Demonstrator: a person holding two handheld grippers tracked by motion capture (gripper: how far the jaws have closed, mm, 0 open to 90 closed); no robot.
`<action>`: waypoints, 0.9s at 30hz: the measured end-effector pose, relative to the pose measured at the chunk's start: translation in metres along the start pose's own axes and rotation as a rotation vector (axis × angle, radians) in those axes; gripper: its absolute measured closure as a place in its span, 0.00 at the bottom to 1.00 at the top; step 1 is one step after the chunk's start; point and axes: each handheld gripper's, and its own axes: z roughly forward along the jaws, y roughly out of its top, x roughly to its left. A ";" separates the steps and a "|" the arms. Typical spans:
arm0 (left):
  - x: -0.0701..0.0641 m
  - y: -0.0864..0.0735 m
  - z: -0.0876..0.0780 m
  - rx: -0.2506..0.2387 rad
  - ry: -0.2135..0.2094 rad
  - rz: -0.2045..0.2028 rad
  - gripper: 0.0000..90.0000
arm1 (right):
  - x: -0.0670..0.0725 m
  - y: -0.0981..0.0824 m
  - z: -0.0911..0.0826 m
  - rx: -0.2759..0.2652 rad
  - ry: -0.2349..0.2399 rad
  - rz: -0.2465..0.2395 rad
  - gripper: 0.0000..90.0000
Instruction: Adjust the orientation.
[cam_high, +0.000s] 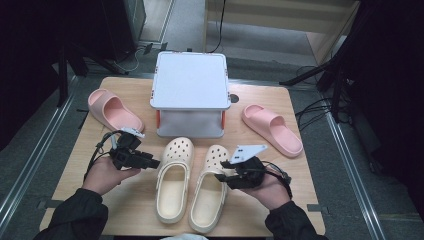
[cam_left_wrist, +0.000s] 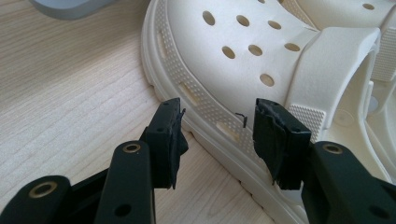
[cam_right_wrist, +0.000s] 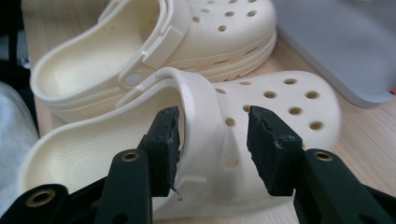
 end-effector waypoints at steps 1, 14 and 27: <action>0.001 -0.001 0.000 0.000 0.001 -0.003 0.58 | -0.001 -0.003 -0.006 -0.018 -0.006 0.012 0.61; 0.003 -0.012 0.006 -0.007 -0.032 -0.030 0.60 | -0.010 -0.052 -0.008 0.118 -0.120 0.258 0.89; 0.001 -0.016 0.007 -0.008 -0.049 -0.028 0.60 | 0.017 -0.048 -0.020 -0.003 -0.071 0.363 0.59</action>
